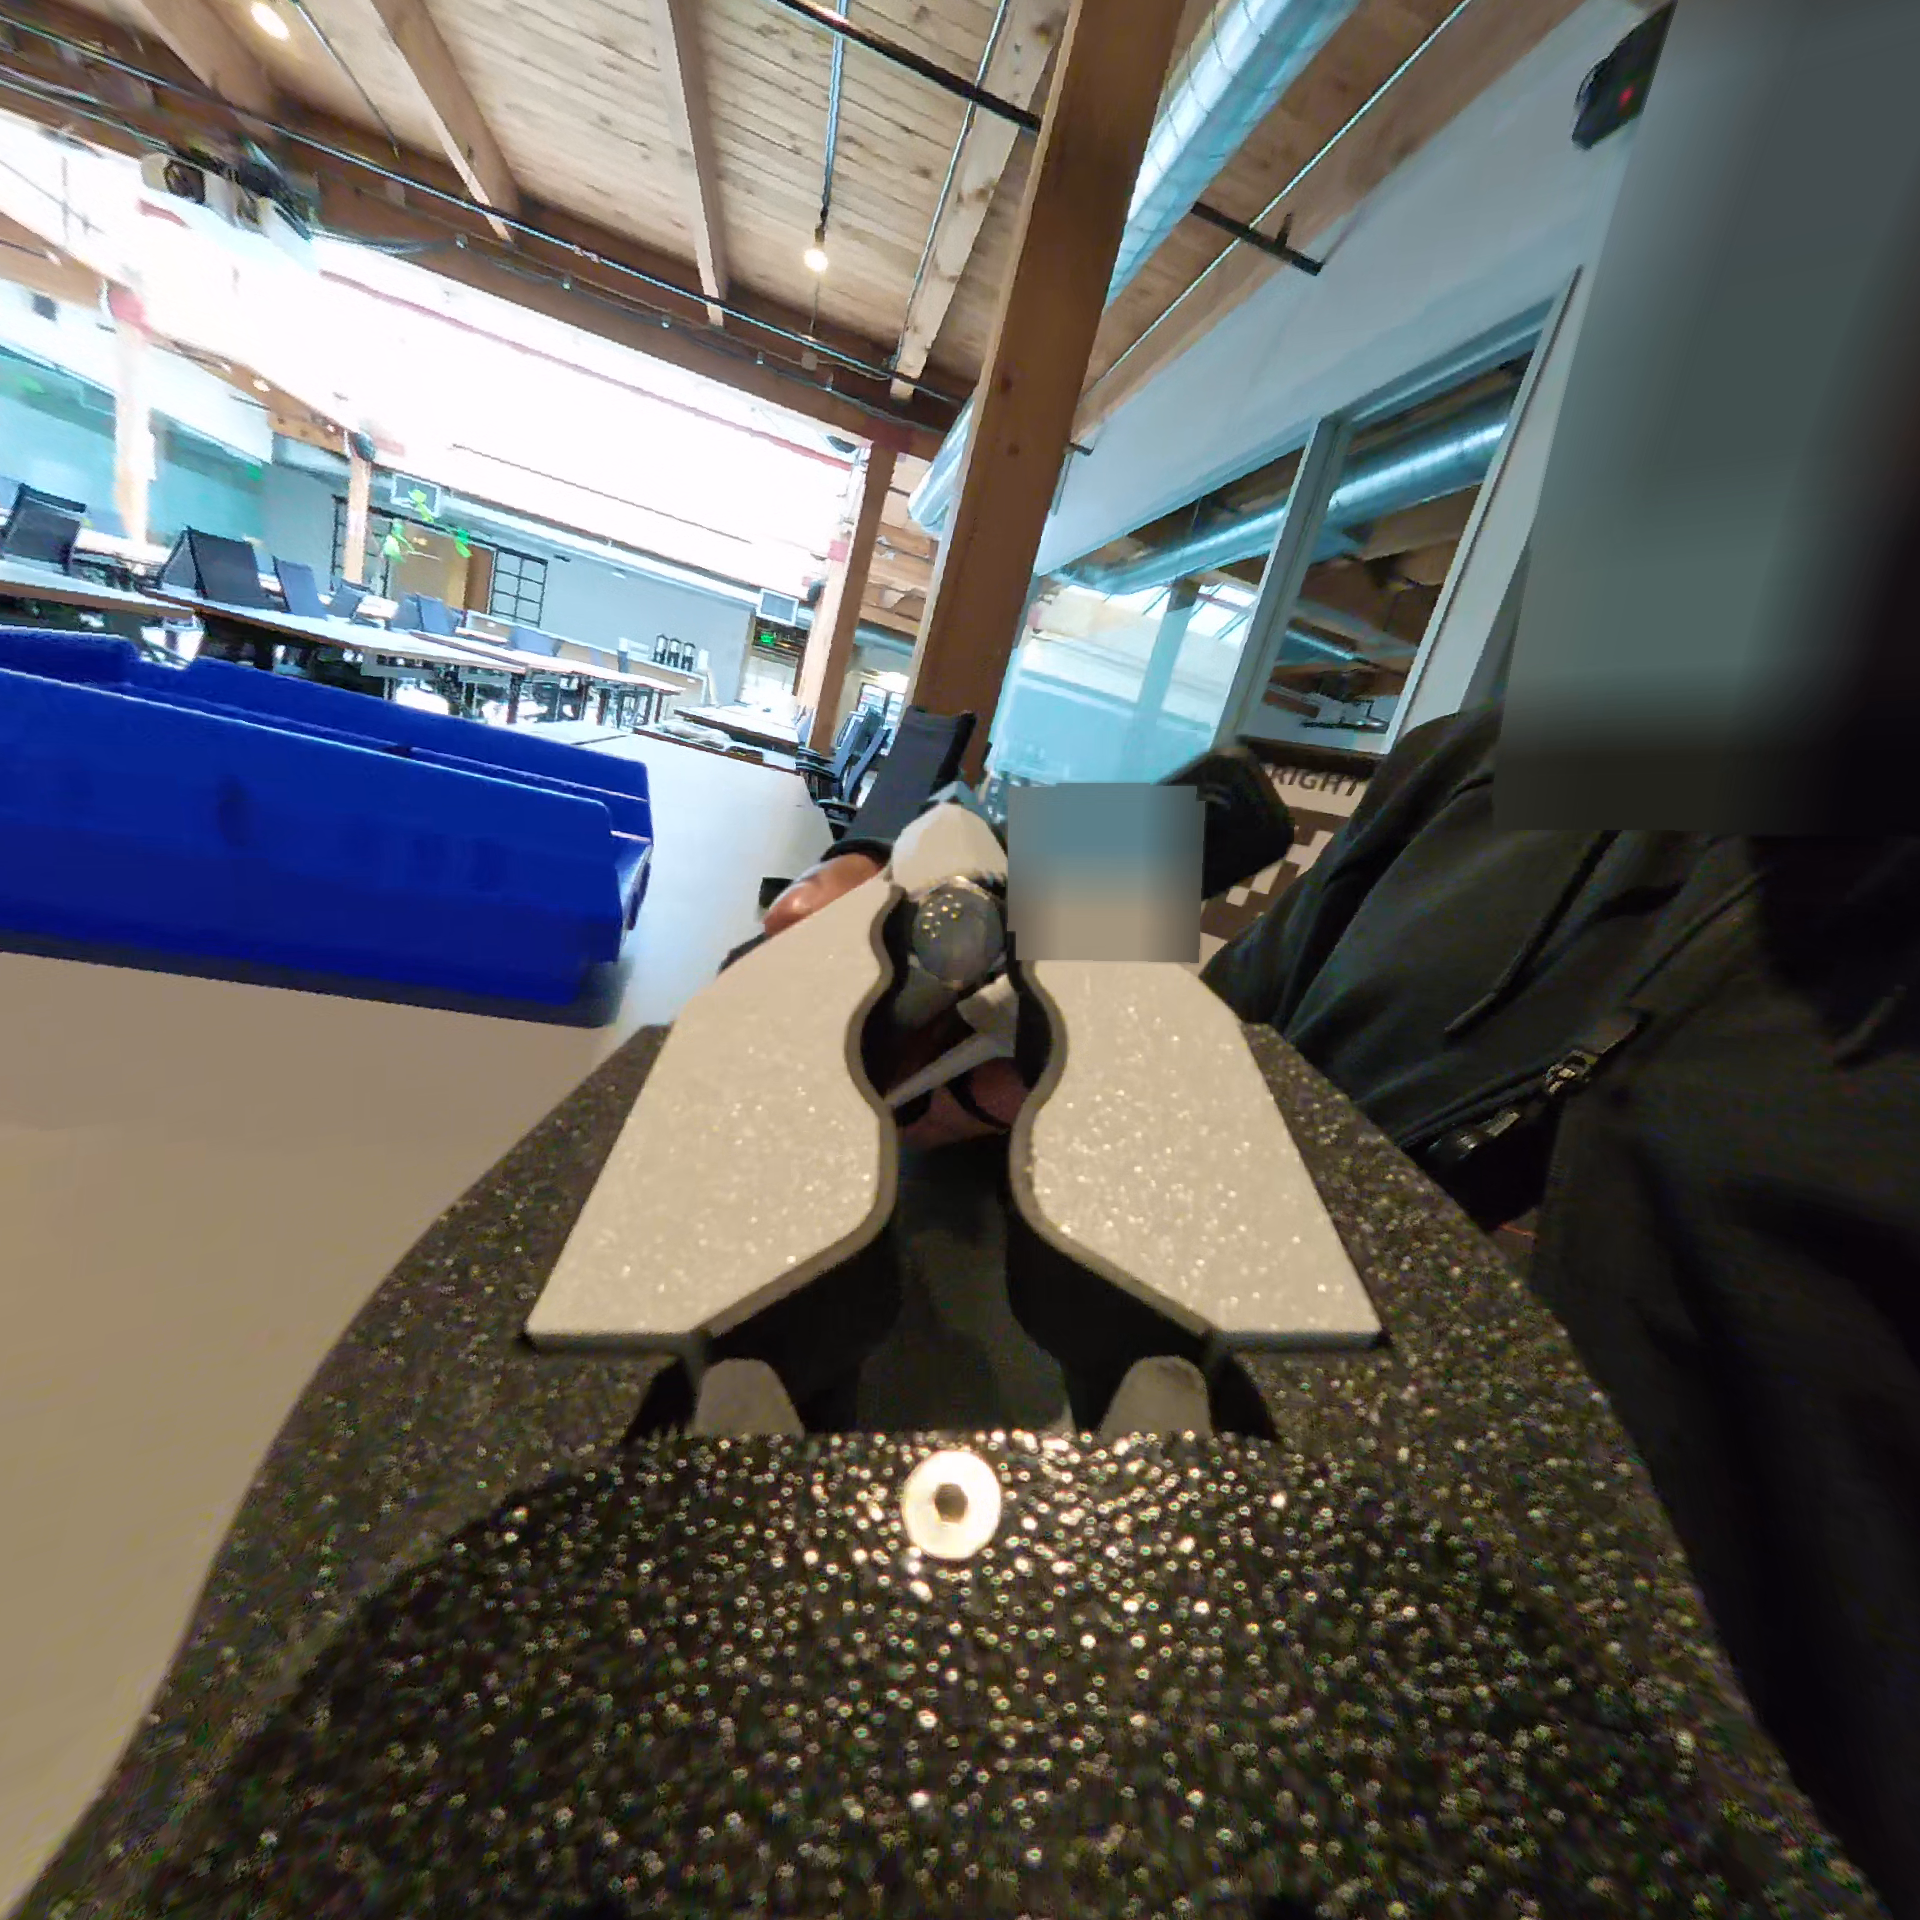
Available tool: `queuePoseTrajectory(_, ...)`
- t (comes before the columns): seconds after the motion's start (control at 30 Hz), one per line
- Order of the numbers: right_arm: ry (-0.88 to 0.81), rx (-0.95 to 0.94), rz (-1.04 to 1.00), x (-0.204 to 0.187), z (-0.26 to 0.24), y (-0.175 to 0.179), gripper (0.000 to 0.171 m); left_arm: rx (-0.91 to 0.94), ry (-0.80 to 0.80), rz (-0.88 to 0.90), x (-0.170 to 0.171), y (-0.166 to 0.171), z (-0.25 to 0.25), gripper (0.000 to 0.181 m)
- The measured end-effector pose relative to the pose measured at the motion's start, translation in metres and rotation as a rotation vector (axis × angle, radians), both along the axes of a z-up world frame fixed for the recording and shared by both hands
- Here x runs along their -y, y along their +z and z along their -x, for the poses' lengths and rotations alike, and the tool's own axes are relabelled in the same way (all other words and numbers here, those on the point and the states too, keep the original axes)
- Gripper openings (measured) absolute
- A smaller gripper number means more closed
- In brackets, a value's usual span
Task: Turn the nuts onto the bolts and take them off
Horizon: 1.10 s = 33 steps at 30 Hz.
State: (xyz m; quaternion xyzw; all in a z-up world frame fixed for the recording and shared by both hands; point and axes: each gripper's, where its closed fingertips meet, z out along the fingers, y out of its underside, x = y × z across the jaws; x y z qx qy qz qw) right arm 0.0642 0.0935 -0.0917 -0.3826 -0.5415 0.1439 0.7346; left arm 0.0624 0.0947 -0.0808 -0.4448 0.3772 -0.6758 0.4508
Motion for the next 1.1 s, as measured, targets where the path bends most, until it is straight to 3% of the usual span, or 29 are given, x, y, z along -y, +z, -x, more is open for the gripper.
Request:
queuePoseTrajectory(0.1,0.006,-0.007,-0.001,0.003,0.001,0.001,0.026,0.033,-0.019,0.001,0.003,0.004,0.002,0.016)
queuePoseTrajectory(0.2,0.088,-0.07,0.155,0.002,-0.001,0.004,0.036,0.068,-0.02,0.01,0.002,0.008,0.006,0.017)
queuePoseTrajectory(0.4,0.357,-0.186,0.54,0.008,-0.004,0.01,0.033,0.056,0.039,-0.073,0.004,0.01,0.005,0.017)
queuePoseTrajectory(0.57,0.401,-0.19,0.62,0.008,-0.003,0.008,0.029,-0.005,0.089,-0.15,0.006,0.006,-0.001,0.017)
queuePoseTrajectory(0.73,0.291,-0.108,0.509,0.003,0.001,-0.001,0.019,-0.048,0.087,-0.139,0.004,0.0,-0.005,0.017)
queuePoseTrajectory(0.93,-0.029,0.021,0.013,-0.003,0.002,-0.003,0.019,-0.023,0.037,-0.042,0.0,-0.001,-0.003,0.017)
queuePoseTrajectory(1.0,-0.021,0.022,0.002,0.001,0.004,-0.003,0.026,-0.007,0.031,-0.044,0.001,0.001,-0.002,0.016)
queuePoseTrajectory(1.1,0.077,-0.051,0.141,0.004,0.002,0.003,0.039,0.022,0.032,-0.056,0.003,0.005,0.001,0.016)
